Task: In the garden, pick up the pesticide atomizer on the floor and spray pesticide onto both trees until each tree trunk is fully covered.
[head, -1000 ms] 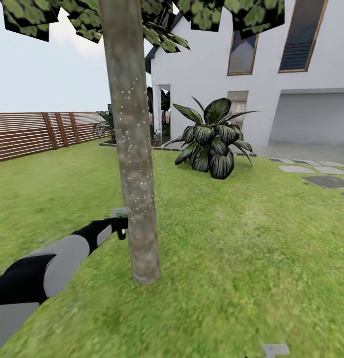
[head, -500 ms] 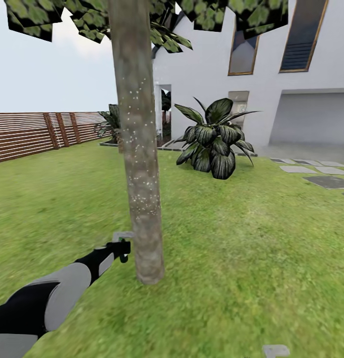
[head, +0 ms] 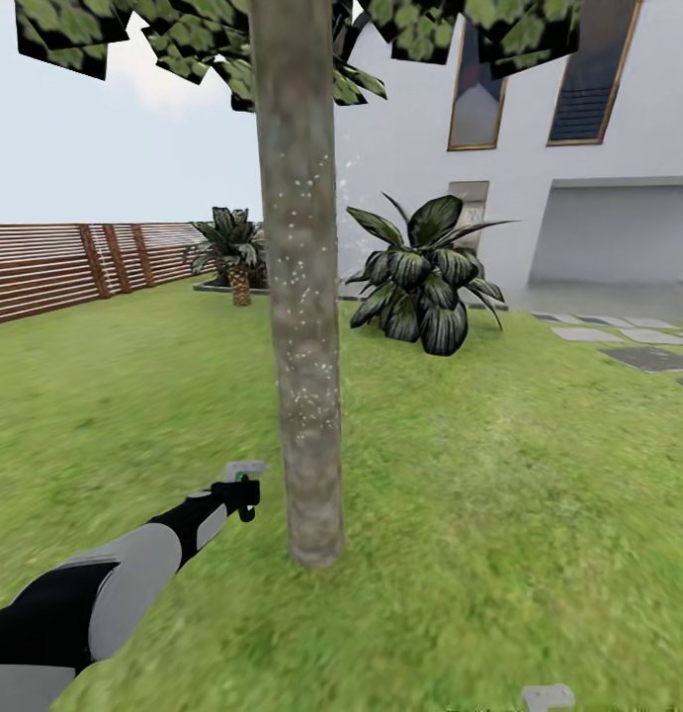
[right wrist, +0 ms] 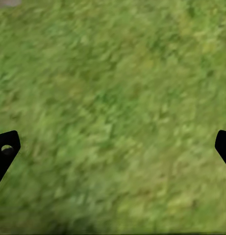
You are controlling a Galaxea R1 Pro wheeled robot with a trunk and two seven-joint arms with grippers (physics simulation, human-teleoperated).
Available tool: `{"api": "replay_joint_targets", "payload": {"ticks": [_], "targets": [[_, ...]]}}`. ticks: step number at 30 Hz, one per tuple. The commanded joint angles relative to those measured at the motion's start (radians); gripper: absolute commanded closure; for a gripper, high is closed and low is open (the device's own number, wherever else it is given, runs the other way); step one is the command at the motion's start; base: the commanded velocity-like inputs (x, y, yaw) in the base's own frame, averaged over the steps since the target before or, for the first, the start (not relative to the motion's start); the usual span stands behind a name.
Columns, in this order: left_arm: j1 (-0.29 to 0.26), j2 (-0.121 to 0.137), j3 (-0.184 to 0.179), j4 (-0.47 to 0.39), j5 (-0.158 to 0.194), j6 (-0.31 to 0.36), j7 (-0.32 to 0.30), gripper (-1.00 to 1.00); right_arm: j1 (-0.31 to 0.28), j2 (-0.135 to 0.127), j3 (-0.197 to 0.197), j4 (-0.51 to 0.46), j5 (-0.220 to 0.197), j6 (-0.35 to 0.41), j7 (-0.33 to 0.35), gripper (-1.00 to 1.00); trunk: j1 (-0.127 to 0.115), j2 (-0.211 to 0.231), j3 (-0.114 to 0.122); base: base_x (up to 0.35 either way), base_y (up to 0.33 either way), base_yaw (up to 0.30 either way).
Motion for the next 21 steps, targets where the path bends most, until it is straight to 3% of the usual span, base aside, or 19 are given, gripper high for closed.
{"api": "replay_joint_targets", "payload": {"ticks": [1,21], "targets": [[-0.001,0.0,0.008,0.0,-0.008,-0.001,-0.003,1.0,-0.002,0.001,0.006,0.005,-0.011,-0.007,0.007,-1.0,0.0,-0.001,-0.002,0.07,0.35,-0.264],[-0.001,0.0,0.008,0.0,-0.008,-0.001,-0.005,1.0,-0.003,0.001,0.006,0.005,-0.011,-0.007,0.008,-1.0,0.0,-0.001,-0.004,0.021,0.35,-0.297]]}}
